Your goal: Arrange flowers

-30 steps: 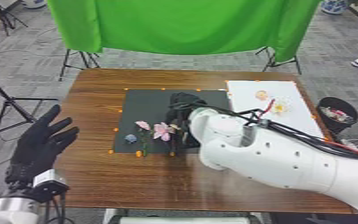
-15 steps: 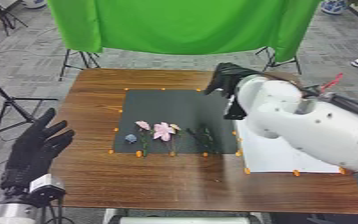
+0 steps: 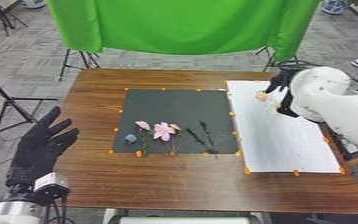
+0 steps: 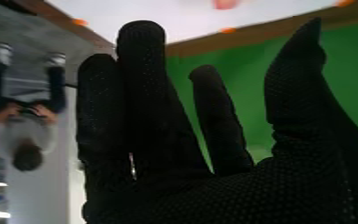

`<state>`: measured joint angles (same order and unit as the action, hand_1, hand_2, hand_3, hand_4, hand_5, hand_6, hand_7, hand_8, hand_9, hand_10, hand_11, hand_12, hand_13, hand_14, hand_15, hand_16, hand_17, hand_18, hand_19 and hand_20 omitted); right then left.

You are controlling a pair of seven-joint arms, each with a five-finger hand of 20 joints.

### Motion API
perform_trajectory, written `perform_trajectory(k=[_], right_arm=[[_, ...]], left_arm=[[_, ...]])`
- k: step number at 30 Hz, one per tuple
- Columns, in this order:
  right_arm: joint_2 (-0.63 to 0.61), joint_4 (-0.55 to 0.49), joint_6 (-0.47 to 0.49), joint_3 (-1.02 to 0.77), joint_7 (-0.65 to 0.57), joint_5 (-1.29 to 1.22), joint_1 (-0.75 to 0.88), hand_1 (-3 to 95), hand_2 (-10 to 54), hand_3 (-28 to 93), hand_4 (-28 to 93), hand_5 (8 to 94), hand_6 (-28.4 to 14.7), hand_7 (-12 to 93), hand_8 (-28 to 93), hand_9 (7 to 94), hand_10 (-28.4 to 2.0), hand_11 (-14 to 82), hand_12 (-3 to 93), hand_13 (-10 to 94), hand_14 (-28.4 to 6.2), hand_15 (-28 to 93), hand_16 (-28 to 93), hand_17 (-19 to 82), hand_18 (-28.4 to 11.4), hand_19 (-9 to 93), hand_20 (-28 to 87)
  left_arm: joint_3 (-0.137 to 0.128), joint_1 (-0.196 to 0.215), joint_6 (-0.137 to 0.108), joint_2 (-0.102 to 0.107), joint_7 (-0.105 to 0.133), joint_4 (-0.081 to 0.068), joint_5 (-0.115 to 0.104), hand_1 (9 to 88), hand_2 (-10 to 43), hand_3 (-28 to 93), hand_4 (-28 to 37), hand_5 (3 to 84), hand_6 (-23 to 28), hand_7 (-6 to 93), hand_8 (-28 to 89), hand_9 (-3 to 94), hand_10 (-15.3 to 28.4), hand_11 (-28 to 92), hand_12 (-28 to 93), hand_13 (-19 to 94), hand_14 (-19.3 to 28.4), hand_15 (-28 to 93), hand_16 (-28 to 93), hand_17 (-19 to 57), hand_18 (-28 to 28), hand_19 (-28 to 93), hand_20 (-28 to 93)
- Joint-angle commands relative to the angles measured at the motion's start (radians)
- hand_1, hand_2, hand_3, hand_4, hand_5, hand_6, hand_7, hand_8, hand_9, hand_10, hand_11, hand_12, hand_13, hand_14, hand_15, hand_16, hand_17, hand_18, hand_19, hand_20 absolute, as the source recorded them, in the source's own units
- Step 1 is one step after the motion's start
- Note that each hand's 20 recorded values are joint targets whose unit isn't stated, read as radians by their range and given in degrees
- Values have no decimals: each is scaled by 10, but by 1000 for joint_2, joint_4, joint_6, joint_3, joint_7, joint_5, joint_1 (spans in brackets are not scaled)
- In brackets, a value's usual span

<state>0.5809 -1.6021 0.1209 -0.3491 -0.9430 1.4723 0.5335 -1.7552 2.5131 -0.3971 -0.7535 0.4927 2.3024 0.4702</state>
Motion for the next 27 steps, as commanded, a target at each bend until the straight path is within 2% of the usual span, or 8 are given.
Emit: perform_trajectory(k=[1,9,10,17,19,22,24,27], right_arm=[[11,28,51,-47,-33,-11,82,293,0,823,-263,448,-49,110,-94,458,-200,90,145,612,-138,619,93,453,-160,932,-30],[35,70,81,-77,-66,-30,120,295,0,820,-264,432,-43,108,-92,449,-203,80,146,617,-139,649,89,455,-161,932,-20],[37,79,69,-72,-60,-30,122,295,0,819,-265,427,-42,106,-93,447,-203,78,145,619,-138,658,90,455,-161,932,-19],[27,81,44,-68,-45,-26,149,304,-4,816,-267,398,-21,112,-95,439,-197,74,145,623,-136,689,83,448,-163,932,-16],[29,77,44,-59,-36,-7,151,315,-10,815,-269,406,-12,119,-98,454,-186,80,146,624,-134,690,80,444,-164,932,-19],[22,72,-19,7,1,23,127,341,-21,809,-274,430,-4,131,-106,489,-170,92,143,636,-125,674,74,442,-164,932,-28],[22,76,2,18,38,55,125,372,-34,799,-279,467,4,157,-121,530,-154,107,139,660,-111,648,79,445,-162,932,-41],[10,74,-65,112,51,118,82,429,-72,789,-280,519,17,171,-127,601,-116,129,137,695,-83,616,91,446,-157,932,-40]], left_arm=[[0,5,4,-14,-3,0,1,291,73,614,-208,321,80,69,-70,269,185,234,111,190,277,559,-125,-88,284,525,-4],[7,-12,12,-14,-6,-4,6,292,74,613,-208,321,80,69,-70,269,186,235,112,192,277,559,-123,-87,284,526,-3],[10,-9,6,-3,7,-8,-6,292,74,613,-208,321,80,70,-70,269,185,235,112,192,277,559,-123,-87,284,526,-3],[12,-21,15,-27,-14,-11,10,292,74,615,-208,321,80,69,-70,270,185,235,112,193,276,560,-122,-87,284,525,-3],[5,-17,24,-37,-23,-11,20,292,74,615,-208,320,80,69,-70,270,186,235,111,193,277,561,-123,-87,284,525,-3],[11,-24,19,-28,-17,-11,12,292,74,614,-208,321,79,69,-70,270,186,235,111,193,277,561,-123,-87,284,525,-3],[12,-34,30,-42,-38,-14,26,292,74,615,-208,321,79,70,-70,270,187,236,111,194,276,561,-123,-87,284,526,-3],[23,-38,24,-20,-23,-16,10,292,75,614,-208,321,80,70,-70,270,187,236,111,194,277,561,-124,-87,284,526,-3]])
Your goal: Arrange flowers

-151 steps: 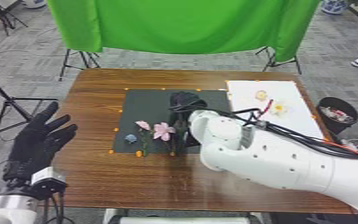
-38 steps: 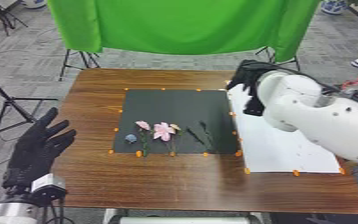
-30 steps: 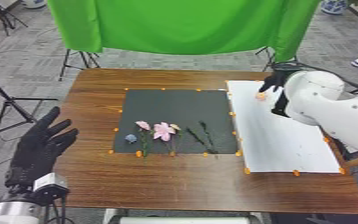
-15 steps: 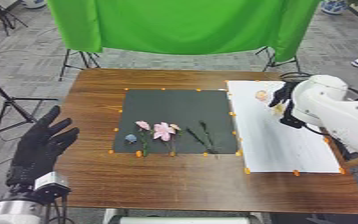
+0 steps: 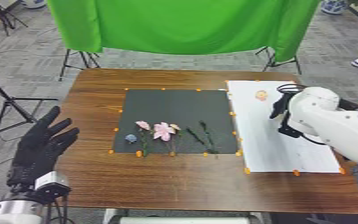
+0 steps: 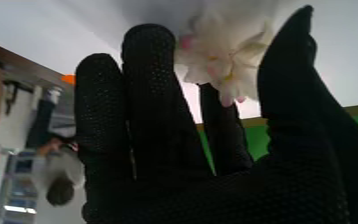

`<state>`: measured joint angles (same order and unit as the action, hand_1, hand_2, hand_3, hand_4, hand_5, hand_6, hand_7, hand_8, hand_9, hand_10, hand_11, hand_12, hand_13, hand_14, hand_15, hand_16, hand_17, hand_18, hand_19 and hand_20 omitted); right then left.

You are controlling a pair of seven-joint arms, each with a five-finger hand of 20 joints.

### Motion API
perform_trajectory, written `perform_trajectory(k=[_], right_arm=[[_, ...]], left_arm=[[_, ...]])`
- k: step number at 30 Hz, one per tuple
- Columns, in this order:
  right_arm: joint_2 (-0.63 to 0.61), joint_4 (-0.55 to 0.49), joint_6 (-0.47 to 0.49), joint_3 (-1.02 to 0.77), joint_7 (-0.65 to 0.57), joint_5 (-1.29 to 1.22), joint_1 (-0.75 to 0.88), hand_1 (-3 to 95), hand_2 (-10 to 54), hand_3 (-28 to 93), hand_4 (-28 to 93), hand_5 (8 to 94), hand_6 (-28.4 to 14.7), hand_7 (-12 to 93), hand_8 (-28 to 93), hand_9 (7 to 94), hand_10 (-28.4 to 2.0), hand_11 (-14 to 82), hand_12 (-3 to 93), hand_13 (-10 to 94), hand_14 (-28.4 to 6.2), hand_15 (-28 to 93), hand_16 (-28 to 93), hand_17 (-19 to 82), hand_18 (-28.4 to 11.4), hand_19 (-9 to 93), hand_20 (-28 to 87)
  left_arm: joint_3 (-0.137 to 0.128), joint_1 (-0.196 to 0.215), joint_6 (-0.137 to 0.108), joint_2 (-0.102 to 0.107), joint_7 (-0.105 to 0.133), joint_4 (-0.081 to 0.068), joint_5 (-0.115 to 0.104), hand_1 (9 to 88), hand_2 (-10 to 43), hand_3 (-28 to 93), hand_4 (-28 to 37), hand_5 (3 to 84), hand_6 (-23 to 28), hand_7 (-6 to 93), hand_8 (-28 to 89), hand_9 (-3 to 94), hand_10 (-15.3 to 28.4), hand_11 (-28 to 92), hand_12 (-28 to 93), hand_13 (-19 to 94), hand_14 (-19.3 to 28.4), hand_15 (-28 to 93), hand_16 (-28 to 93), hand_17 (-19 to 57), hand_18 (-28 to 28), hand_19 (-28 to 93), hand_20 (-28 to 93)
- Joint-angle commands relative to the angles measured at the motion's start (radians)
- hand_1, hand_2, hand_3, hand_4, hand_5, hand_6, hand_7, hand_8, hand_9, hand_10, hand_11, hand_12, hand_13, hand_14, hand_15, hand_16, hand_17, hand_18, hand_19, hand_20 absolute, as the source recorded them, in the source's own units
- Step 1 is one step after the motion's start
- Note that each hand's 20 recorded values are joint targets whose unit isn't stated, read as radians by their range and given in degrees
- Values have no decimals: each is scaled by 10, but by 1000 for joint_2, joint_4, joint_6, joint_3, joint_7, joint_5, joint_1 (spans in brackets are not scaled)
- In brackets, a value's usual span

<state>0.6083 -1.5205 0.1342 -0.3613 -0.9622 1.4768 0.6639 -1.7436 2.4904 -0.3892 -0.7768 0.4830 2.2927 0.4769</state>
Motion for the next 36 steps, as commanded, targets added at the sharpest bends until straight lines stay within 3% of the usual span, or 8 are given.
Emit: perform_trajectory(k=[1,9,16,20,21,34,35,36], right_arm=[[-20,-8,-104,139,72,125,-51,445,-81,782,-281,548,23,177,-130,633,-104,137,137,707,-73,604,99,446,-153,932,-35],[-48,-28,-363,297,67,219,-137,554,-95,693,-282,766,46,242,-9,881,-49,57,272,821,-24,545,153,511,-131,932,61],[-42,-68,-398,306,37,236,-193,561,-95,701,-283,801,42,225,4,920,-56,79,288,841,-19,547,158,522,-131,932,91],[-24,-114,-379,270,54,235,-205,565,-95,703,-283,810,36,211,11,929,-63,100,284,843,-20,547,162,524,-132,932,102],[-14,-125,-371,260,61,243,-208,566,-95,703,-283,811,35,210,12,930,-64,101,284,844,-20,547,162,524,-132,932,103],[162,-272,-225,113,175,208,-121,573,-95,712,-283,821,26,192,27,936,-67,99,291,845,-22,551,166,525,-136,932,127],[174,-278,-206,101,179,203,-103,573,-95,712,-283,821,26,191,28,936,-68,99,290,845,-22,552,167,525,-137,932,130],[189,-282,-201,105,179,193,-100,573,-95,712,-283,821,26,190,29,936,-68,99,290,846,-22,552,167,525,-137,932,132]], left_arm=[[11,-14,18,1,-15,-7,6,292,75,614,-208,322,80,70,-70,270,187,236,111,194,277,561,-124,-87,284,526,-3],[3,-5,13,-13,-17,-3,9,292,75,616,-208,322,80,71,-71,271,187,237,111,194,276,562,-124,-87,284,525,-3],[-2,9,7,-9,-10,3,2,292,75,615,-208,322,80,71,-71,271,186,237,111,194,277,562,-124,-87,284,525,-3],[-16,18,9,-17,-26,8,9,290,75,618,-210,322,80,72,-72,270,186,238,110,194,277,564,-127,-88,284,525,-3],[-17,26,3,-5,-9,10,-4,291,75,617,-211,322,80,73,-72,270,186,238,110,194,277,564,-127,-88,284,525,-3],[-28,45,-8,1,6,18,-11,291,75,616,-209,322,80,70,-71,270,187,236,110,194,276,563,-125,-87,284,525,-4],[-31,34,3,-16,-21,16,6,291,75,616,-209,322,80,70,-71,270,187,236,110,194,277,562,-125,-87,284,525,-4],[-31,34,0,-15,-17,17,5,291,75,616,-209,322,80,70,-71,271,187,237,110,194,277,562,-125,-87,284,525,-5]])
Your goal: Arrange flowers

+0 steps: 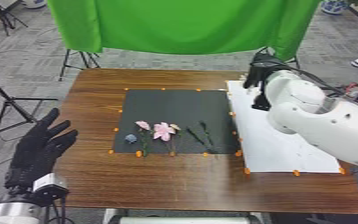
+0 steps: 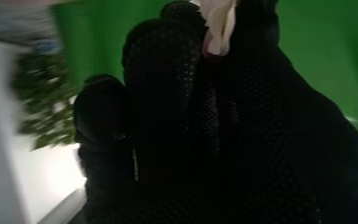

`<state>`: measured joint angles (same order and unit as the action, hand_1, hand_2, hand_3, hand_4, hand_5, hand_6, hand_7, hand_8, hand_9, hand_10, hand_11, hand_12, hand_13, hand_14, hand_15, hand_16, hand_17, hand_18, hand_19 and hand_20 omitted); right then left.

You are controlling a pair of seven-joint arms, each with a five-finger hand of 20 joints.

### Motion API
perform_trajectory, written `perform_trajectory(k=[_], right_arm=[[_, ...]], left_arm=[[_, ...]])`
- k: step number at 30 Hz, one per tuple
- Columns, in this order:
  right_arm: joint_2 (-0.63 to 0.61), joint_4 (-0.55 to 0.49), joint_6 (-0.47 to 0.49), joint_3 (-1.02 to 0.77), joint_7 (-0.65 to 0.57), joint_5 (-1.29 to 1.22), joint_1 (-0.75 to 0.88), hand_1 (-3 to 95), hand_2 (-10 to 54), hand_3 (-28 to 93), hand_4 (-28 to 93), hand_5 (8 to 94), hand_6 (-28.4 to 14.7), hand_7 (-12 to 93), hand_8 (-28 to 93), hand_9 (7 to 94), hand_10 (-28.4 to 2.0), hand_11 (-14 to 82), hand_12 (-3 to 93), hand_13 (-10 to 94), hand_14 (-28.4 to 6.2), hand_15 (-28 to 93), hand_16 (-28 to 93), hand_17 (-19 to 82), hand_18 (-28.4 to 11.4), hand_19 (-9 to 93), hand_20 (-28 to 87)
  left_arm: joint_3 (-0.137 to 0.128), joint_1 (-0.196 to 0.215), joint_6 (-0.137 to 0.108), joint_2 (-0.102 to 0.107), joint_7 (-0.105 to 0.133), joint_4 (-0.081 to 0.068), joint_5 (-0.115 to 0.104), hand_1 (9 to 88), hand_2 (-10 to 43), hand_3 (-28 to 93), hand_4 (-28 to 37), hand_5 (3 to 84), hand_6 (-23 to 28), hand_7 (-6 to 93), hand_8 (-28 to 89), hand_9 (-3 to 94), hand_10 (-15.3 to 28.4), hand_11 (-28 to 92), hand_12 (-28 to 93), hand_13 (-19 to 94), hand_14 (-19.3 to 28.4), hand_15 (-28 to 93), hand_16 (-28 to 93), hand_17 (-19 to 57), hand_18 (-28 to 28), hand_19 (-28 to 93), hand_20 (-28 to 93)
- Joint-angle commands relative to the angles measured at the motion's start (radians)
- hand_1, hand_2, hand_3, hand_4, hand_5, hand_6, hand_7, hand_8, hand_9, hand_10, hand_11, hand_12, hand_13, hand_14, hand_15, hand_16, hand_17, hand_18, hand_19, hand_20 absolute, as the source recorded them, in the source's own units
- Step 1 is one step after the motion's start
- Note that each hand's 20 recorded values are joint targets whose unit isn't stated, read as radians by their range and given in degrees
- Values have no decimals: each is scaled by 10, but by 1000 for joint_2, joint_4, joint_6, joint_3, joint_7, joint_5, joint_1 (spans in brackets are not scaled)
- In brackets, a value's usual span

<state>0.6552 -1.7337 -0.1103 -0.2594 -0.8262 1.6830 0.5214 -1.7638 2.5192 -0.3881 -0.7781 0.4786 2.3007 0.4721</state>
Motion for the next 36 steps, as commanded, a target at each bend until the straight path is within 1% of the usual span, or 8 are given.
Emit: perform_trajectory(k=[1,10,13,14,22,29,30,36], right_arm=[[158,-72,60,-17,43,-7,70,574,-95,712,-283,821,25,189,30,936,-69,99,290,845,-22,552,167,525,-137,932,134],[203,-37,84,72,23,22,93,574,-95,714,-283,820,23,186,38,935,-69,99,293,842,-26,554,168,521,-141,932,145],[208,-23,75,84,8,7,95,575,-95,713,-283,817,23,186,38,934,-69,101,293,840,-27,554,168,519,-142,932,147],[209,-22,71,85,4,4,101,575,-95,714,-283,816,22,186,38,933,-69,102,293,839,-28,554,168,518,-142,932,147],[236,-10,110,70,6,-2,114,565,-94,722,-283,804,21,174,22,919,-76,112,281,829,-34,555,167,505,-148,932,149],[237,-20,157,29,13,-18,137,513,-94,740,-281,753,1,153,10,875,-95,144,252,802,-50,568,159,486,-159,932,145],[239,-19,166,26,15,-17,134,507,-95,742,-279,743,-1,152,10,871,-97,149,247,800,-51,570,159,485,-160,932,145],[231,-29,190,12,-5,-15,132,429,-70,784,-269,672,-8,150,-56,824,-108,212,193,785,-62,585,151,476,-165,932,148]], left_arm=[[-11,5,0,-14,-15,9,12,291,75,615,-209,322,80,70,-70,271,187,237,111,194,277,562,-125,-88,284,525,-4],[-14,-3,10,-18,-33,3,20,291,76,615,-207,322,80,68,-70,271,188,236,111,194,277,561,-124,-87,284,525,-4],[-12,-3,6,-4,-22,1,10,291,75,615,-208,322,80,68,-70,272,188,235,111,195,277,562,-124,-87,284,525,-5],[-15,-10,13,-18,-46,0,23,291,75,616,-207,323,80,69,-70,272,188,235,111,195,277,562,-124,-87,284,525,-5],[-15,-28,27,-31,-66,-3,42,291,75,617,-207,323,80,69,-70,272,188,235,112,195,277,563,-124,-87,284,525,-4],[-10,-19,13,-12,-44,-2,21,293,74,617,-206,323,81,70,-70,271,187,235,112,195,276,563,-124,-86,284,526,-4],[-7,-11,5,3,-22,-2,6,293,74,618,-206,323,81,70,-70,272,187,236,112,195,277,563,-125,-86,284,526,-4],[-8,-21,16,-20,-45,-2,28,293,74,618,-206,323,80,69,-70,271,187,236,111,195,277,563,-125,-86,284,526,-4]])
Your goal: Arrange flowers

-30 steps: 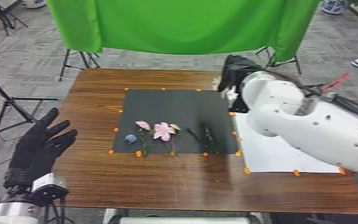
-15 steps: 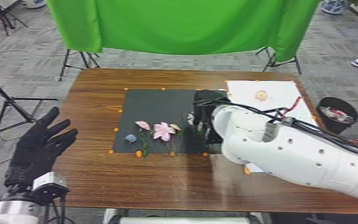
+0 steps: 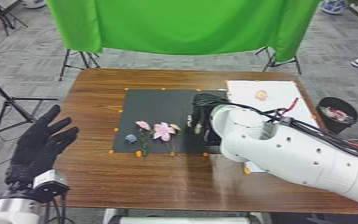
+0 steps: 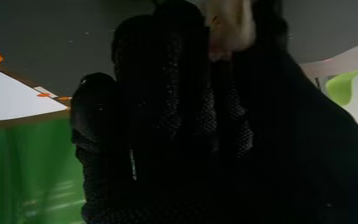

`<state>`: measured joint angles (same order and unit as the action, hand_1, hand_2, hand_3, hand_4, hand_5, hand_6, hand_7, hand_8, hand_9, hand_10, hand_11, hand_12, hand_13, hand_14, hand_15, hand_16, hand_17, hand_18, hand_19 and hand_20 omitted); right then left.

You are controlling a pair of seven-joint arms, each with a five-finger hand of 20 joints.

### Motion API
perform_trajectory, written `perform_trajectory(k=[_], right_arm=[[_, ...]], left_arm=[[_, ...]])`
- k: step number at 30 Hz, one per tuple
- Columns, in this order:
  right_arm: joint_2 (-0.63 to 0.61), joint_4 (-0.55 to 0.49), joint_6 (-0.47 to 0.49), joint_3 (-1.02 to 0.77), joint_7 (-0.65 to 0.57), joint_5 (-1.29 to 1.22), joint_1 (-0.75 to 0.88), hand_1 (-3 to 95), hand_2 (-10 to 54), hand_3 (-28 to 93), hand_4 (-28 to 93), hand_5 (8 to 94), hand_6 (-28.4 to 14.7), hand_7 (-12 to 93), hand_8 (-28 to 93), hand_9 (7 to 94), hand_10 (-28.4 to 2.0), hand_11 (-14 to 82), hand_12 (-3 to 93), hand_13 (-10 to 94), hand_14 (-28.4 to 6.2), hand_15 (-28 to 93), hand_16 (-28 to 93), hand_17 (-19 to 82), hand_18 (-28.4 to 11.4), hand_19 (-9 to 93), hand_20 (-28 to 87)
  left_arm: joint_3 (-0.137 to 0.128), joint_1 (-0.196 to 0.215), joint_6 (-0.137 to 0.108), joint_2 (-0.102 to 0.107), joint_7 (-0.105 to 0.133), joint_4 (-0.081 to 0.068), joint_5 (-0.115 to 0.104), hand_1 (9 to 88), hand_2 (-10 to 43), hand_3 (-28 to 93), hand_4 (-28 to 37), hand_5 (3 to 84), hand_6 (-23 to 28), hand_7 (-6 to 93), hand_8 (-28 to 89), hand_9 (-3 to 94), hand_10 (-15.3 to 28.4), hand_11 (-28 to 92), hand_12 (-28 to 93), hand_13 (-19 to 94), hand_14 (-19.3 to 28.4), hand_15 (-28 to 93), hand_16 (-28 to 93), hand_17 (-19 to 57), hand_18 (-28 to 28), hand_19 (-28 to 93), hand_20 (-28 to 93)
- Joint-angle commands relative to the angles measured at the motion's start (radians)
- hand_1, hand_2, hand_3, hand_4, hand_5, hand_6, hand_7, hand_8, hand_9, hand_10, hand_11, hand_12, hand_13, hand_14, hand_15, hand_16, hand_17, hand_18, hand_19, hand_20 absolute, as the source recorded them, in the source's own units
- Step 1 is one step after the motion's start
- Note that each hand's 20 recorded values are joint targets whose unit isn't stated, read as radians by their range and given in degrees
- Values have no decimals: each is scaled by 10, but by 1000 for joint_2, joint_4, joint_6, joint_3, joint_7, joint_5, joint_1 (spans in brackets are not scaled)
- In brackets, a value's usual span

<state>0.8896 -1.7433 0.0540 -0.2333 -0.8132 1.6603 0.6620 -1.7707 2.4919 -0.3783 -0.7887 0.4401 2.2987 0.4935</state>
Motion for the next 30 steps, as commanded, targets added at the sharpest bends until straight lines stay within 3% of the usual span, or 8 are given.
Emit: perform_trajectory(k=[1,8,9,10,13,21,25,30], right_arm=[[-3,-21,42,-29,-23,4,-1,416,-63,788,-260,664,-9,150,-92,817,-111,224,175,782,-64,588,149,476,-167,932,148],[-9,-32,84,-50,-48,-1,-1,385,-54,786,-253,630,-20,140,-108,793,-127,226,165,773,-77,595,146,475,-171,932,145],[-12,-38,87,-55,-56,-3,3,383,-53,785,-252,630,-20,139,-107,793,-128,226,164,772,-78,596,145,475,-172,932,145],[-13,-40,82,-47,-51,2,-7,381,-51,784,-251,629,-20,139,-107,792,-128,226,164,772,-79,597,144,475,-172,932,144],[-26,-58,86,-55,-53,-7,-11,371,-43,780,-249,626,-24,135,-106,790,-130,225,163,771,-81,598,142,475,-174,932,144],[-92,-54,60,-84,5,-35,-63,295,28,769,-238,610,-33,127,-103,747,-146,210,158,744,-98,601,138,459,-182,932,129],[-134,24,-17,-10,35,-82,-156,261,55,775,-231,601,-36,124,-101,707,-163,192,154,719,-108,609,134,449,-180,932,115],[-157,134,-21,32,58,-142,-220,211,85,802,-227,528,-45,111,-95,536,-188,113,138,638,-142,641,115,414,-179,931,78]], left_arm=[[-1,7,6,-14,-12,1,9,294,74,618,-206,323,80,69,-70,271,187,236,111,195,277,563,-125,-87,284,526,-4],[-5,20,-1,-6,2,4,1,294,73,619,-205,323,80,70,-69,271,187,236,111,195,277,563,-125,-86,284,526,-4],[-7,11,7,-20,-19,2,14,294,73,619,-205,323,80,70,-70,271,187,236,111,195,277,563,-125,-86,284,526,-4],[-1,18,-7,2,6,3,-7,294,73,619,-205,323,80,70,-70,272,187,236,111,195,277,563,-125,-86,284,526,-4],[-1,19,-2,-6,1,4,0,295,73,619,-205,323,80,71,-70,272,188,235,111,195,277,563,-125,-86,284,527,-4],[1,32,-21,21,33,8,-24,295,73,619,-205,323,80,71,-71,271,187,234,112,195,277,563,-125,-87,284,526,-5],[10,12,-12,14,19,4,-11,295,74,617,-205,323,80,71,-71,271,187,235,112,195,277,563,-124,-86,284,527,-5],[18,10,-19,31,29,4,-18,295,74,619,-204,323,80,70,-71,271,187,235,112,195,277,563,-125,-86,284,527,-5]])
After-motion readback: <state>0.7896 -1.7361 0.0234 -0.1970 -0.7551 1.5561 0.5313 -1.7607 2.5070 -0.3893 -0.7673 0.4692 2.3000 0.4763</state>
